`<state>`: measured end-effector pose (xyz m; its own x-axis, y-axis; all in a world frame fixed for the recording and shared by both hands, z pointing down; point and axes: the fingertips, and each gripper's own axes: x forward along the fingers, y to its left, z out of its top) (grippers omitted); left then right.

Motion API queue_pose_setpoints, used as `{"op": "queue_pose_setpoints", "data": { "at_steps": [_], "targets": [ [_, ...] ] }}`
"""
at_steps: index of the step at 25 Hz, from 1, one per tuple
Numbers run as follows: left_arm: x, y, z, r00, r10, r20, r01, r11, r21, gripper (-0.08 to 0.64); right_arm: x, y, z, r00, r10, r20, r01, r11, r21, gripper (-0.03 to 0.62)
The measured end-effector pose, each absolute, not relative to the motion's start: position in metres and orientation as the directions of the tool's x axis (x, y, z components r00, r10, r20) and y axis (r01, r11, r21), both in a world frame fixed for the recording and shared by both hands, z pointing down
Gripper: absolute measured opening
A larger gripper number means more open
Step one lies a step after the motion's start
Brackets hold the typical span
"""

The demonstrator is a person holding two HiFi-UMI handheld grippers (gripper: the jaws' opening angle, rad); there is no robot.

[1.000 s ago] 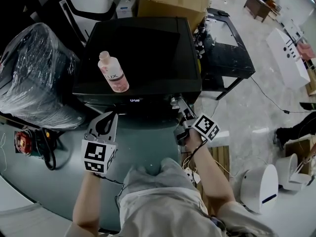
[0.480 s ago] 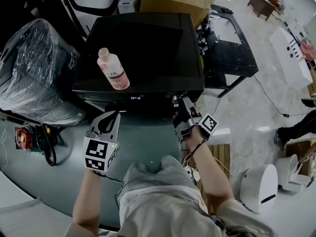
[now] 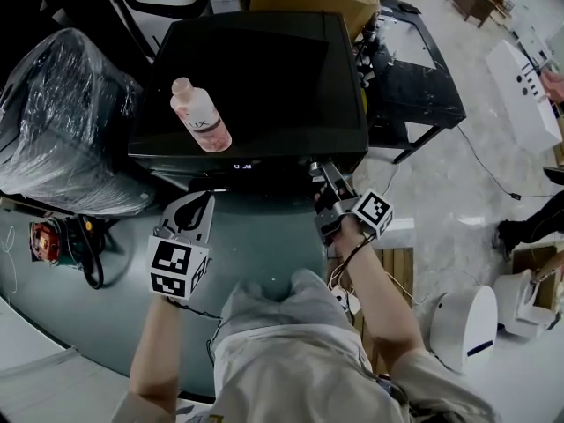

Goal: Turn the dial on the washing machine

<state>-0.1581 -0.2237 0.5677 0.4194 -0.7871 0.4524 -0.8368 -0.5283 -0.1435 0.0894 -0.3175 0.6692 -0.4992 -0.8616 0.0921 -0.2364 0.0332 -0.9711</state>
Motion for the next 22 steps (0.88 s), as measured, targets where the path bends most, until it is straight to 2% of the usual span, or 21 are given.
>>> {"op": "queue_pose_setpoints", "data": {
  "at_steps": [4, 6, 17, 22],
  "targets": [
    [-0.158, -0.224, 0.569, 0.418, -0.783, 0.461, -0.837, -0.529, -0.139, 0.020, 0.077, -0.314, 0.672, -0.512, -0.831, 0.219, -0.518, 0.095, -0.850, 0.302],
    [-0.156, -0.222, 0.568, 0.423, -0.779, 0.463, -0.835, -0.533, -0.134, 0.020, 0.074, -0.312, 0.673, -0.500, -0.825, 0.263, -0.605, 0.115, -0.788, 0.301],
    [-0.157, -0.213, 0.563, 0.427, -0.778, 0.461, -0.842, -0.528, -0.111, 0.020, 0.074, -0.313, 0.676, -0.459, -0.813, 0.359, -0.739, 0.126, -0.662, 0.298],
    [-0.161, -0.205, 0.557, 0.418, -0.783, 0.461, -0.849, -0.517, -0.109, 0.020, 0.075, -0.313, 0.677, -0.411, -0.797, 0.442, -0.834, 0.132, -0.536, 0.298]
  ]
}}
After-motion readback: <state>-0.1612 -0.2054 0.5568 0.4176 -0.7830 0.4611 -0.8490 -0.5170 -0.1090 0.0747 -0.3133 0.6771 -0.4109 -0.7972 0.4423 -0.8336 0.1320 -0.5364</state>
